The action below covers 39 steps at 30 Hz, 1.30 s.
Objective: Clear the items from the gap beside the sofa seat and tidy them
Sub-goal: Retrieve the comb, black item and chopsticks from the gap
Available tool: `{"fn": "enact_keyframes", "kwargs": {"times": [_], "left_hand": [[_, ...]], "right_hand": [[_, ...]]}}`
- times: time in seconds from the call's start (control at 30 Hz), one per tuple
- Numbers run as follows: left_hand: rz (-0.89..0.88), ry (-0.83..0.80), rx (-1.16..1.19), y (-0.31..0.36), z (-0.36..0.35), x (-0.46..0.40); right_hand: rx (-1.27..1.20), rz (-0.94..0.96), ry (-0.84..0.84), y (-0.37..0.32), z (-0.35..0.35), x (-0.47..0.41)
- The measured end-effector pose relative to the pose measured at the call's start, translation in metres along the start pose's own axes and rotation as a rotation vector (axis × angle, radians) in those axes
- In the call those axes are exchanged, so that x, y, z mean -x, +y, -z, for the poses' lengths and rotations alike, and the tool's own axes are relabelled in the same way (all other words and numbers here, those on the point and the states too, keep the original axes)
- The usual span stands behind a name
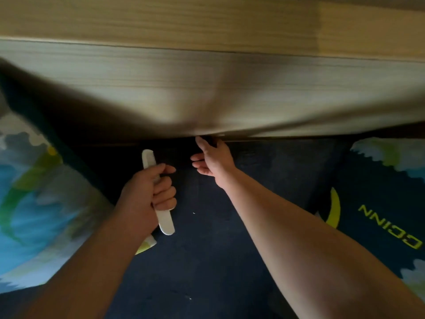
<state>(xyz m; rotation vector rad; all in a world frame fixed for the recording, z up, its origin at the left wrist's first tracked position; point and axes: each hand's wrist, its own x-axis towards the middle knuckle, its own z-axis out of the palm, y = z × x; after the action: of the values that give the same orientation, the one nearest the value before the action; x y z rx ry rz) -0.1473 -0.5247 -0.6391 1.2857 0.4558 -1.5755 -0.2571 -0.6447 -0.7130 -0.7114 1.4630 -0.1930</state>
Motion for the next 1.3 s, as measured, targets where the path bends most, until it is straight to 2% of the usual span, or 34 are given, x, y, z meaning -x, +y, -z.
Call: {"fn": "enact_keyframes", "kwargs": {"times": [0.13, 0.4, 0.77, 0.83, 0.93, 1.0, 1.2, 1.3], "left_hand": [[0.009, -0.032, -0.043, 0.004, -0.016, -0.004], [-0.008, 0.101, -0.2, 0.005, -0.034, 0.003], [-0.004, 0.232, -0.258, 0.002, -0.019, 0.011], [-0.002, 0.239, -0.233, 0.002, -0.015, 0.013], [-0.008, 0.226, -0.212, 0.0, -0.015, 0.016], [-0.017, 0.196, -0.209, -0.006, -0.022, 0.017], [-0.005, 0.108, -0.216, -0.037, -0.052, 0.021], [0.026, 0.103, -0.258, -0.051, -0.063, 0.028]], "right_hand": [[-0.037, 0.037, -0.008, 0.0, 0.006, 0.001], [0.001, 0.144, -0.02, 0.001, 0.006, 0.015], [-0.066, 0.195, 0.006, 0.006, 0.016, 0.032], [-0.207, 0.164, 0.044, 0.011, 0.034, 0.037], [-0.619, 0.053, 0.16, 0.039, 0.079, 0.062], [-0.778, -0.011, 0.184, 0.067, 0.106, 0.09], [-0.91, -0.095, 0.053, 0.11, 0.131, 0.156], [-0.951, -0.084, 0.046, 0.114, 0.132, 0.173]]}}
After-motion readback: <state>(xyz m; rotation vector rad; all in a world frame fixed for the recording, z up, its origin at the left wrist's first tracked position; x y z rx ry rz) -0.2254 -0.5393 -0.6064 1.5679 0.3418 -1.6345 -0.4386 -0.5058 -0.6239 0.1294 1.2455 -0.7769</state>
